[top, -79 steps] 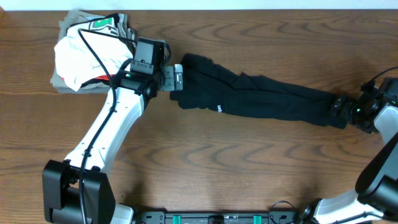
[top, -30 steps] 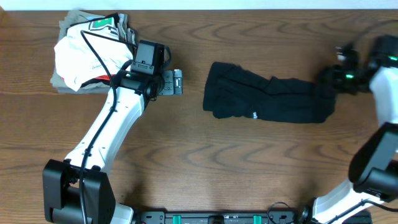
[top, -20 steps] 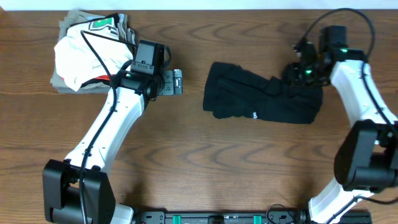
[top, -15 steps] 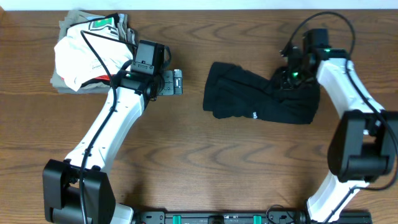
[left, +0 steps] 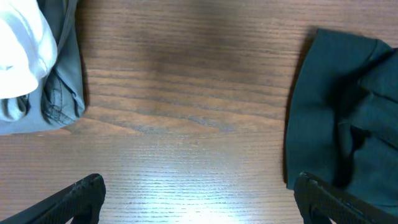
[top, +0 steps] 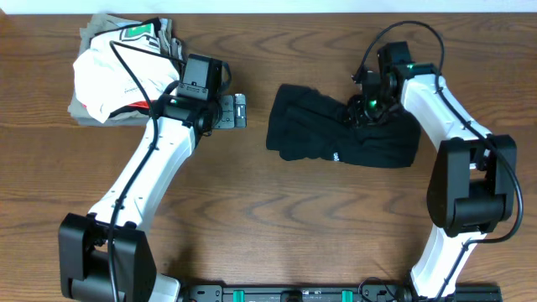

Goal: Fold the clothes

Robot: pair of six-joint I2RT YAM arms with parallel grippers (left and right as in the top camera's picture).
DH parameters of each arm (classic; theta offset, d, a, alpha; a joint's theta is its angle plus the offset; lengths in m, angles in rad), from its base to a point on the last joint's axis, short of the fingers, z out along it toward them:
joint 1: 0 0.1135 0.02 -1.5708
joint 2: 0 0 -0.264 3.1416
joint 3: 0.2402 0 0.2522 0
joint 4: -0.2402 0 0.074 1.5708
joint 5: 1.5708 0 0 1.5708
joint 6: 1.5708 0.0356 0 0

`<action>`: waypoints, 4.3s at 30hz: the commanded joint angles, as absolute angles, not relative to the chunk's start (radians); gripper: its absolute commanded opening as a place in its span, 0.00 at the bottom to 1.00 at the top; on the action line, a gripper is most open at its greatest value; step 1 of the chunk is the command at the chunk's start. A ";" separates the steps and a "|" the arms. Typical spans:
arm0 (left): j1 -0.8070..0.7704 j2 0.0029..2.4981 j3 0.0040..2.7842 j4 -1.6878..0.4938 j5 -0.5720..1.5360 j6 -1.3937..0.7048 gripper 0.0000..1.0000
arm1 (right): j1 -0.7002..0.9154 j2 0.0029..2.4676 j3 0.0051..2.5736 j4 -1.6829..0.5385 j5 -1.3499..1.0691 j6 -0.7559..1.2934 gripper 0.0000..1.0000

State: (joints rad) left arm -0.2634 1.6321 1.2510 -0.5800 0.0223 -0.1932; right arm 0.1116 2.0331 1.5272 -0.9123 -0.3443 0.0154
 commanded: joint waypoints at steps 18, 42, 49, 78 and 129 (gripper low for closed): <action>-0.262 1.646 1.259 -0.575 0.015 -0.185 0.98 | 0.126 1.920 1.410 -0.909 -0.194 0.119 0.10; -0.266 1.694 1.259 -0.493 0.372 -0.080 0.98 | 0.173 1.839 1.734 -1.076 -0.180 0.036 0.68; -0.266 1.880 1.262 -0.401 0.693 0.036 0.98 | 0.126 1.817 1.853 -1.223 -0.092 0.009 0.74; -0.290 2.185 1.296 -0.019 0.843 0.020 0.98 | 0.083 1.818 1.853 -1.294 -0.089 0.009 0.75; -0.165 1.768 1.297 -0.445 0.678 0.040 0.06 | -0.052 2.041 1.136 -0.424 -0.529 0.155 0.01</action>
